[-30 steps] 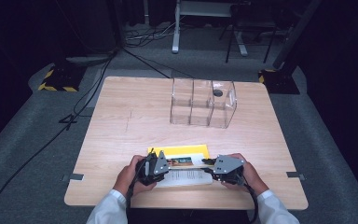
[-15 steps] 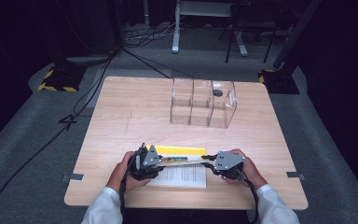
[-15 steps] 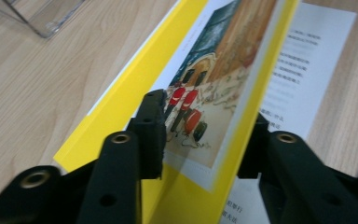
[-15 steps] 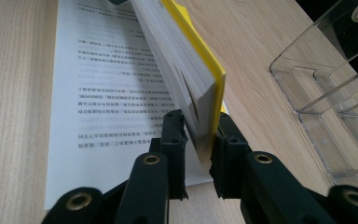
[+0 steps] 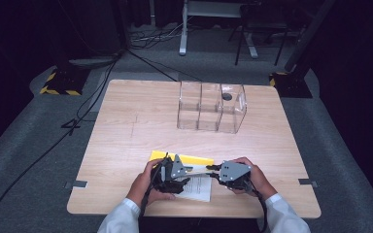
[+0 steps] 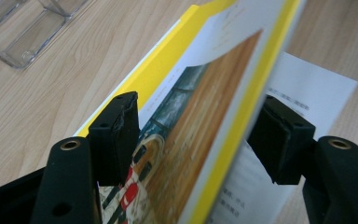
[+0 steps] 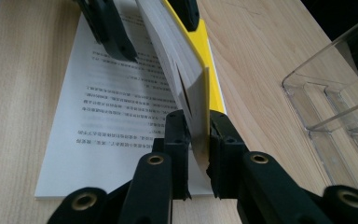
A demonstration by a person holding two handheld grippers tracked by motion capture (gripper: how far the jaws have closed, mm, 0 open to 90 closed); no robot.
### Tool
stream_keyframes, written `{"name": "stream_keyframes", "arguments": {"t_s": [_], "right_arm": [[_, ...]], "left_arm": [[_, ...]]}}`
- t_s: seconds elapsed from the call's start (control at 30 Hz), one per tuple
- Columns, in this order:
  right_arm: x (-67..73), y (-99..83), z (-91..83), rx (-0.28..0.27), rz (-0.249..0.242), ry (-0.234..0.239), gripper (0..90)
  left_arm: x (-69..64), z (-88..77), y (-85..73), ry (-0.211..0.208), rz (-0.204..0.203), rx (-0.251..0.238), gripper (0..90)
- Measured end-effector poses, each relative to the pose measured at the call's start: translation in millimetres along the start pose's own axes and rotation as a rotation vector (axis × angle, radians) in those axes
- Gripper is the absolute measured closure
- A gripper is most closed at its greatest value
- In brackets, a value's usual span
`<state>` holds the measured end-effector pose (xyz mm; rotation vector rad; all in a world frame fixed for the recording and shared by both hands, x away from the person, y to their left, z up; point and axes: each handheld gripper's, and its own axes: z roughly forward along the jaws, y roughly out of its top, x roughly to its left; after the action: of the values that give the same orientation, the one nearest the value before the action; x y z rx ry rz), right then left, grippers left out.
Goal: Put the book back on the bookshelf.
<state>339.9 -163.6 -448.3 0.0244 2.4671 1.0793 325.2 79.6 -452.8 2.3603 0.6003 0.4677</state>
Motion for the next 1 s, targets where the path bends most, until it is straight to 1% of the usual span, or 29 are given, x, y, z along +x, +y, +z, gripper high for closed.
{"name": "stream_keyframes", "arguments": {"t_s": [0.03,0.07,0.1,0.17,0.2,0.23,0.27,0.3,0.33,0.37,0.4,0.43,0.47,0.5,0.53,0.57,0.6,0.67,0.73,0.8,0.87,0.93,0.97,1.0], "right_arm": [[0.0,0.0,0.0,0.000,0.000,0.000,79.7],[0.8,1.2,0.1,0.000,0.002,0.002,79.7],[1.6,3.1,0.4,0.000,0.001,0.004,79.7],[3.1,6.0,1.1,0.000,-0.005,0.004,79.7],[3.7,6.8,1.4,0.001,-0.006,-0.001,79.4],[3.7,6.8,1.4,0.001,-0.006,-0.001,79.4],[3.8,7.9,1.6,-0.002,-0.003,-0.006,78.6],[4.1,8.3,1.9,-0.001,0.000,-0.007,78.1],[4.2,8.6,2.0,-0.002,0.005,-0.011,77.3],[4.2,8.6,2.0,-0.002,0.005,-0.011,77.3],[3.9,8.8,2.0,-0.007,0.017,-0.018,76.5],[1.3,8.4,-0.4,-0.038,0.061,-0.019,70.3],[-0.3,7.9,-1.9,-0.051,0.080,-0.026,64.0],[-0.3,7.9,-1.9,-0.051,0.080,-0.026,64.0],[-3.8,5.9,-4.5,-0.060,0.111,-0.037,60.8],[-7.8,2.1,-6.7,-0.057,0.135,-0.044,55.1],[-11.2,-2.1,-7.8,-0.046,0.161,-0.056,52.6],[-17.9,-11.9,-8.3,-0.033,0.209,-0.058,50.6],[-26.1,-26.6,-5.1,0.000,0.263,-0.061,47.8],[-29.7,-36.5,1.0,0.042,0.303,-0.047,46.3],[-29.7,-41.9,8.5,0.062,0.319,-0.032,45.1],[-28.1,-43.4,15.3,0.083,0.306,-0.042,43.8],[-27.7,-43.7,18.1,0.082,0.309,-0.039,42.9],[-27.5,-44.1,20.1,0.077,0.321,-0.029,42.5]], "left_arm": [[0.0,0.0,0.0,0.000,0.000,0.000,37.8],[-0.2,1.2,0.3,0.018,-0.002,0.009,37.8],[-1.1,2.1,0.2,0.035,-0.001,0.009,43.5],[-1.9,2.0,0.1,0.042,0.004,0.015,55.4],[-2.5,1.7,-0.3,0.037,0.015,0.010,62.0],[-3.7,1.0,-0.9,0.027,0.032,0.010,62.0],[-6.3,0.8,-1.3,0.033,0.074,0.014,71.6],[-8.5,0.7,-1.5,0.046,0.095,0.015,73.6],[-9.0,0.7,-1.6,0.050,0.098,0.015,74.6],[-8.3,0.2,-1.4,0.048,0.091,0.015,74.6],[-7.4,-1.0,-1.6,0.047,0.088,0.008,75.4],[-7.2,-2.5,-2.8,0.053,0.087,-0.007,76.3],[-6.7,-3.9,-3.7,0.053,0.083,-0.013,76.8],[-6.7,-3.9,-3.7,0.053,0.083,-0.013,77.1],[-5.9,-6.0,-4.7,0.054,0.072,-0.023,77.1],[-4.7,-7.9,-5.6,0.052,0.066,-0.034,77.5],[-3.3,-9.7,-6.4,0.048,0.056,-0.043,77.6],[-0.8,-13.2,-7.8,0.046,0.038,-0.057,77.7],[1.3,-15.8,-9.2,0.045,0.019,-0.073,77.9],[3.1,-17.8,-9.9,0.047,0.012,-0.088,78.0],[4.9,-19.4,-10.2,0.043,0.001,-0.099,78.1],[5.8,-20.1,-10.4,0.043,-0.003,-0.104,78.2],[6.1,-21.1,-11.2,0.046,-0.017,-0.121,78.2],[6.2,-22.1,-11.7,0.050,-0.025,-0.123,78.2]]}}
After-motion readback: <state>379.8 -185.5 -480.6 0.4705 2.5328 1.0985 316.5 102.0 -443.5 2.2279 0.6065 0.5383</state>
